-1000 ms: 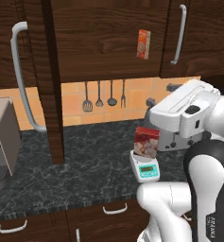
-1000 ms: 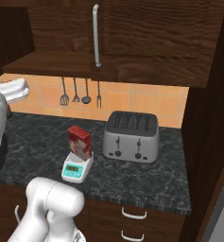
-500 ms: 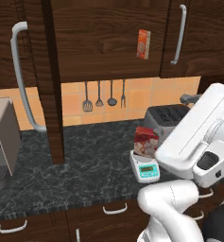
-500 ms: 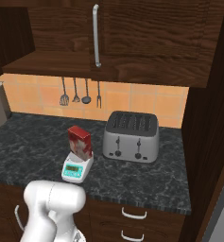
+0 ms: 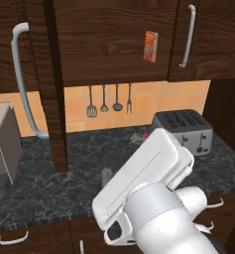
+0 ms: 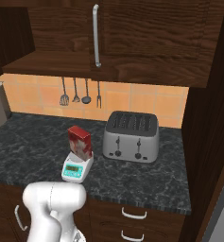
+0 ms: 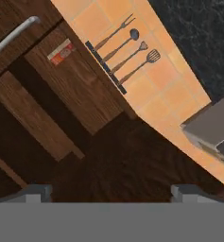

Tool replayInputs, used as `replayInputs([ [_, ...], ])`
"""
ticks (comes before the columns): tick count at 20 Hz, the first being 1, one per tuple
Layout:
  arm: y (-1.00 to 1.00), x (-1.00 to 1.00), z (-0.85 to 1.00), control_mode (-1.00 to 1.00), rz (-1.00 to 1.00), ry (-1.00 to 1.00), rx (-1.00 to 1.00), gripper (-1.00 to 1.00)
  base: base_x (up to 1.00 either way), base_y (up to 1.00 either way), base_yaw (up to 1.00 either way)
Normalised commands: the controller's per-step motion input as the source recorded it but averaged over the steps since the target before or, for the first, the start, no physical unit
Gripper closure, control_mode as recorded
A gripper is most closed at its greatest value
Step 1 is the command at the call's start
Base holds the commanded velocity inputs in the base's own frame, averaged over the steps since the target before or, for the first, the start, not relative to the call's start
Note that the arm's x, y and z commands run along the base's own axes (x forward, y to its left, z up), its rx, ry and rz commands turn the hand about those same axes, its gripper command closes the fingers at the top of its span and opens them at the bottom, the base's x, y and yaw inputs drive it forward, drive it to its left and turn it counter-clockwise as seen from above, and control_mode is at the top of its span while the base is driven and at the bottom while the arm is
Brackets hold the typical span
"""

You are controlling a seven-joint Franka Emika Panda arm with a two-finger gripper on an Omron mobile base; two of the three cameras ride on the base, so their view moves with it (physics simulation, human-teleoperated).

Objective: Pick the cereal and place it on the digital scale for weighing, and close the cabinet.

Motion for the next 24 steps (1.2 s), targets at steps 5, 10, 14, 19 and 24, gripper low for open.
replayInputs([
  [5, 1.00, 0.80, -1.00, -1.00, -0.24, -0.28, -0.04, -1.00, 0.00, 0.00, 0.00],
  [10, 0.93, 0.15, -1.00, -1.00, -0.21, -0.44, -0.02, -1.00, 0.00, 0.00, 0.00],
  [14, 0.90, -0.02, -0.69, -1.00, -0.16, -0.36, 0.00, -1.00, 0.00, 0.00, 0.00],
  [19, 0.72, 0.12, 0.17, -1.00, -0.31, -0.11, -0.07, -1.00, 0.00, 0.00, 0.00],
  [24, 0.49, 0.76, 0.25, -1.00, -0.31, 0.20, -0.01, -1.00, 0.00, 0.00, 0.00],
])
